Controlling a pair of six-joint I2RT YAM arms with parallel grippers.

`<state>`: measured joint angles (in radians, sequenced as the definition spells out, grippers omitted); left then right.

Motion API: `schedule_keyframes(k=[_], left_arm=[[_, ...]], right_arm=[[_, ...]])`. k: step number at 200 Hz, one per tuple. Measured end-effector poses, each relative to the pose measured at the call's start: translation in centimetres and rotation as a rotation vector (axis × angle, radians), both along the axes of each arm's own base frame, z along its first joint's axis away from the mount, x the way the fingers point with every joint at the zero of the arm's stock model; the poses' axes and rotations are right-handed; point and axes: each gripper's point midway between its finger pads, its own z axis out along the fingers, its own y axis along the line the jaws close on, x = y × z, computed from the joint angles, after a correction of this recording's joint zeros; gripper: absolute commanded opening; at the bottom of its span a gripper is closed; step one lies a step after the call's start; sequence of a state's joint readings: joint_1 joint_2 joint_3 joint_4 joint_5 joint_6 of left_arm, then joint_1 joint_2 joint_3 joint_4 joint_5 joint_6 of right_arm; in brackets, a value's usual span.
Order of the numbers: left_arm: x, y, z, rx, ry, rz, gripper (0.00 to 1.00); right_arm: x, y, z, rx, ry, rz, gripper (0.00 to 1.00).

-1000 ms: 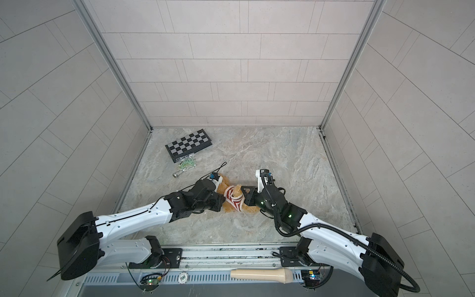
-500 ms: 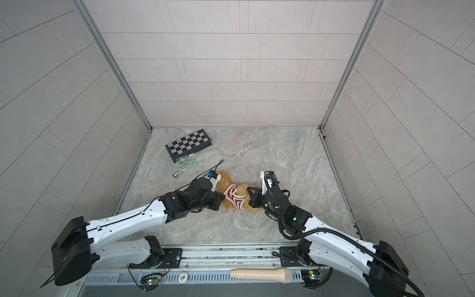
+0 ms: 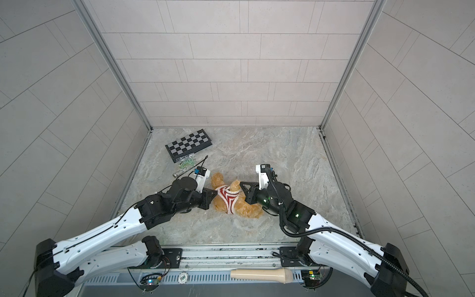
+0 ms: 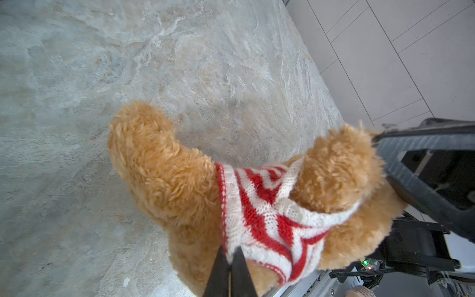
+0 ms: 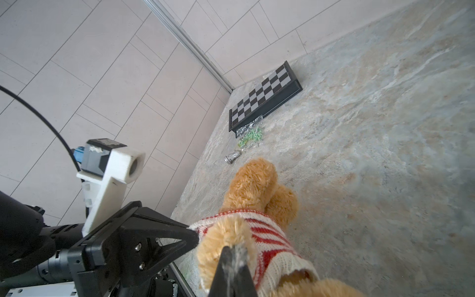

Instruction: Dress the teddy bear

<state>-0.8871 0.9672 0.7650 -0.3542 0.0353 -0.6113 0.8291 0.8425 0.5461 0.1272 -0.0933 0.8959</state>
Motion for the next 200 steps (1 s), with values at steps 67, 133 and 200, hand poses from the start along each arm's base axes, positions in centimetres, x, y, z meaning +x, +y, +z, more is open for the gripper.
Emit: schedule_keyframes(k=[67,133,200], left_arm=[[2.9,-2.2,-5.9,0.105,0.110,0.016,0.00],[7.9,-4.9,-6.0,0.081,0.111,0.030,0.00],[10.3,-6.0,-6.7,0.100,0.111,0.037,0.00]], right_arm=[[2.3,-2.7,-9.9,-0.116,0.192,-0.145,0.00],[6.6,-4.3,-10.0,-0.238,0.152,-0.190,0.00],[7.7,-3.5,-8.0,-0.394,0.093,-0.068,0.34]])
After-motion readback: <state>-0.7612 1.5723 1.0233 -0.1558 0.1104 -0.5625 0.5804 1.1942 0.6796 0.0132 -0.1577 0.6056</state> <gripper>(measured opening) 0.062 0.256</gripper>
